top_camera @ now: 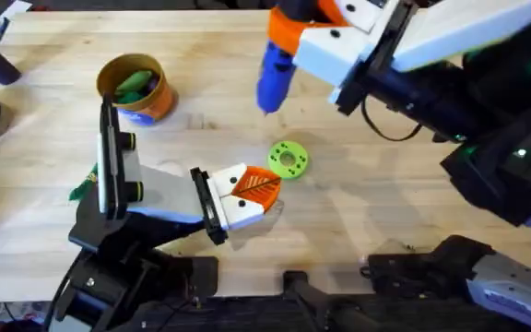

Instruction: Pick up the gripper from the table and insert it into the empty holder that is missing its gripper. Then pick up a screw, insert it into the mounting hole, and use the screwdriver to tighten it. Finally, clean up the table by picking up the vegetable and placing it into the bucket.

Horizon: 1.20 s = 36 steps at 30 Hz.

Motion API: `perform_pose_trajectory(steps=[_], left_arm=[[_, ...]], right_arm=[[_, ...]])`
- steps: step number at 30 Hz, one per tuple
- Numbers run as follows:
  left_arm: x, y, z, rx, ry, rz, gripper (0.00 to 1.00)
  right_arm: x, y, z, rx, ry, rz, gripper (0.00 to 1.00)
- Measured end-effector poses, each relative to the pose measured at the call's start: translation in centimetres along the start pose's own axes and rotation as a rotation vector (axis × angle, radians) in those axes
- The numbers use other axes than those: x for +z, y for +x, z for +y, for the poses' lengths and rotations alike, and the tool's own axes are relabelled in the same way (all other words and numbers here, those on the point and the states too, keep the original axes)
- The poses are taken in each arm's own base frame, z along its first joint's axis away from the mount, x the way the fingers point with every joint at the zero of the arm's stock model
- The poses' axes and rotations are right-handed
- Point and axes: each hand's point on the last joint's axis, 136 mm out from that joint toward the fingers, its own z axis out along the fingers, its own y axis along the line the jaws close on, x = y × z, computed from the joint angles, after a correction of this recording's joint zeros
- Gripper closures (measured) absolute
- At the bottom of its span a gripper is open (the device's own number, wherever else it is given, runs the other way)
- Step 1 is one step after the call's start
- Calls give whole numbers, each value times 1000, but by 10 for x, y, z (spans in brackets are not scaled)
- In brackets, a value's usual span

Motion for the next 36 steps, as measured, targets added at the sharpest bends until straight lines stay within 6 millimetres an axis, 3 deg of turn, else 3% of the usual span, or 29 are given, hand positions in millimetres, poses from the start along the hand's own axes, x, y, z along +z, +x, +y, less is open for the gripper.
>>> perform_pose_trajectory(steps=[3,7,11,16,24,29,36], left_arm=[[0,0,0,0,0,0,985],[0,0,0,0,0,0,985],[0,0,0,0,0,0,985],[0,0,1,0,-3,0,985],[0,0,1,0,-8,-1,985],[0,0,1,0,-8,-1,985],[0,0,1,0,-9,-1,985]], right_arm=[[-10,25,-43,15,164,104,965],[-37,68,-92,-17,346,295,964],[-78,122,-120,-121,420,580,965],[-120,186,-125,-258,330,913,964],[-138,233,-115,-338,158,1111,963],[-140,254,-117,-330,117,1161,965],[-120,274,-122,-386,62,1136,964]])
